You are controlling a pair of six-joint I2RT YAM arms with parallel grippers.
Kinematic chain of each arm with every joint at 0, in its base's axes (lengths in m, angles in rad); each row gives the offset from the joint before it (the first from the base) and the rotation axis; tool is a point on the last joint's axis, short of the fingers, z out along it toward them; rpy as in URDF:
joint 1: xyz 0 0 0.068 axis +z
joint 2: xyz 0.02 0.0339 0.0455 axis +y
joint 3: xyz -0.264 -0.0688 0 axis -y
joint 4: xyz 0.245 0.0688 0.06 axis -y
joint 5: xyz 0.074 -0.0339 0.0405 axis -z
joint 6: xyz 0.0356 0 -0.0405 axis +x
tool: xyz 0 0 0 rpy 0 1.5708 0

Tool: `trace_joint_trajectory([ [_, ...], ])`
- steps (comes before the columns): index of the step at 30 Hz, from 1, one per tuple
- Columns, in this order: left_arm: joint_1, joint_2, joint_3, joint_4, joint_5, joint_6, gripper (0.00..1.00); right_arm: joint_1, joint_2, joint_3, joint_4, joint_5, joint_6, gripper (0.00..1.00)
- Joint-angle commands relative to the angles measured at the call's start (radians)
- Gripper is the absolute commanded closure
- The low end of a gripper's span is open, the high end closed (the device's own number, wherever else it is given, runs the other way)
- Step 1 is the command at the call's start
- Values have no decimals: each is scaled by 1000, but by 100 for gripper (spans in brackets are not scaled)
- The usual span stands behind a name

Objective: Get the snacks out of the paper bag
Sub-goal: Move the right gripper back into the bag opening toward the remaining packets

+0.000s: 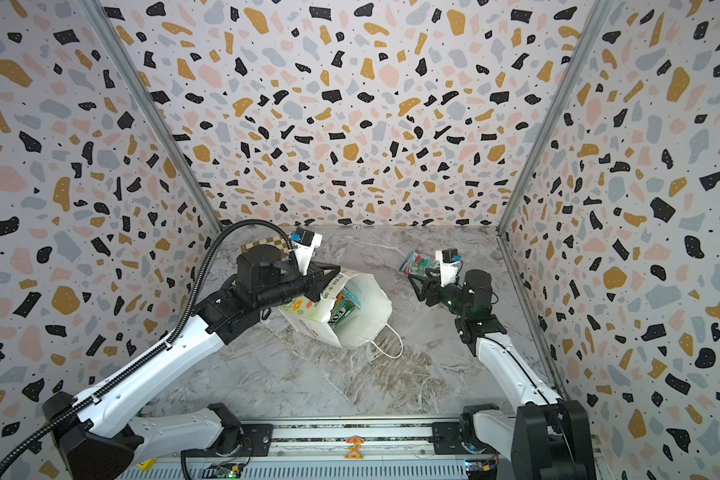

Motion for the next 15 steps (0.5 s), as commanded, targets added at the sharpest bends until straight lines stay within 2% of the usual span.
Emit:
trace_joint_trajectory([
  [1,-5,-29,-9,32,5,16,100,74,-36,-11,3,-114,-111,32],
  [8,-5,-29,-7,38,8,9,100,229,-28,8,-60,-147,-230,32],
  [15,-5,-27,-7,37,7,7,100,387,64,45,-131,7,-325,35],
])
